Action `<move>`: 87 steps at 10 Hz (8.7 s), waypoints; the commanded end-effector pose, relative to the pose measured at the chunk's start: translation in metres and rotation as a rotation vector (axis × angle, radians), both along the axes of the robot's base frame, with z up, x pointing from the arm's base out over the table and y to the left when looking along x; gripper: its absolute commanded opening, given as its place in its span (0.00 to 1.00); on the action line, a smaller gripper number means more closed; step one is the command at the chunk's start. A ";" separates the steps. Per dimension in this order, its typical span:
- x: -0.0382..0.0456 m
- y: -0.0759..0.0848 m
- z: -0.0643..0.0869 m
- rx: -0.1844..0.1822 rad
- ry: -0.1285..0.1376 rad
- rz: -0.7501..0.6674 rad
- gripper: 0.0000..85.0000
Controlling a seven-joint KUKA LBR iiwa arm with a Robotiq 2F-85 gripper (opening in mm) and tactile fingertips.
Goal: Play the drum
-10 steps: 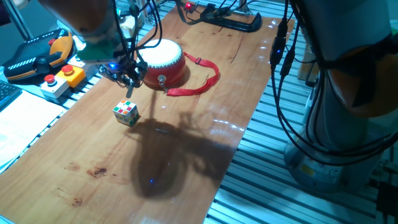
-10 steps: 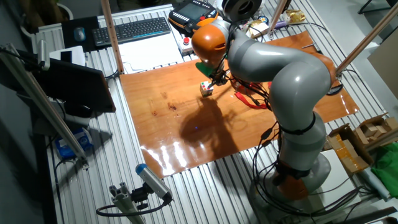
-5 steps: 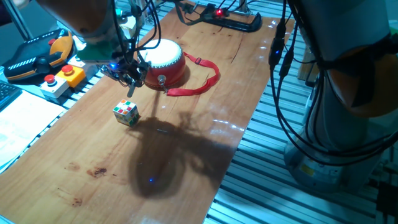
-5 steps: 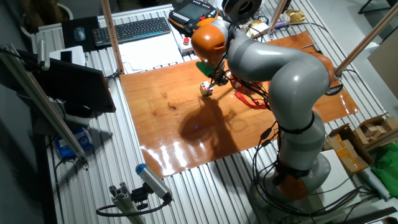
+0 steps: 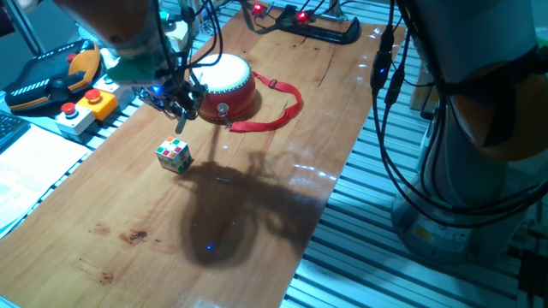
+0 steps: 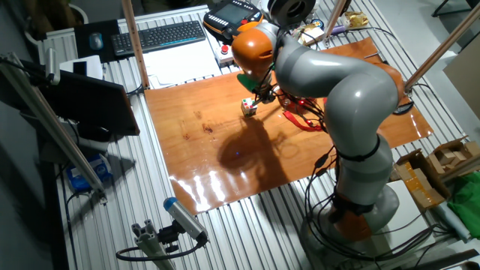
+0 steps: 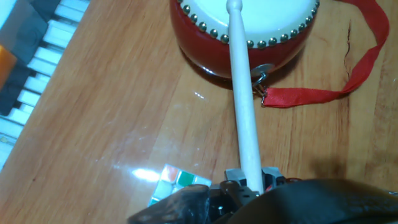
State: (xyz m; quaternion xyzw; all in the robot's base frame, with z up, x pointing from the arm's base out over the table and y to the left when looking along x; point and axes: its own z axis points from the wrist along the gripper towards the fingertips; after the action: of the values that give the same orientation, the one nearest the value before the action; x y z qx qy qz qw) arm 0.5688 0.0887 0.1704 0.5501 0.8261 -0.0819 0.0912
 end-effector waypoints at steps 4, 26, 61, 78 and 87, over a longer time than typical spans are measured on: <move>-0.0001 0.000 0.000 -0.018 0.009 -0.020 0.01; 0.0104 -0.071 -0.005 -0.037 0.001 -0.037 0.01; 0.0133 -0.068 -0.012 0.169 0.037 -0.042 0.01; 0.0101 -0.071 0.006 -0.164 -0.003 0.018 0.01; 0.0097 -0.071 0.007 -0.152 0.012 0.044 0.01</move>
State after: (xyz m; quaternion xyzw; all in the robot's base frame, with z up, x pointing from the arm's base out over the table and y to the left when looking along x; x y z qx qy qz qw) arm 0.5785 0.0175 0.1770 0.5469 0.8248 -0.1170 0.0837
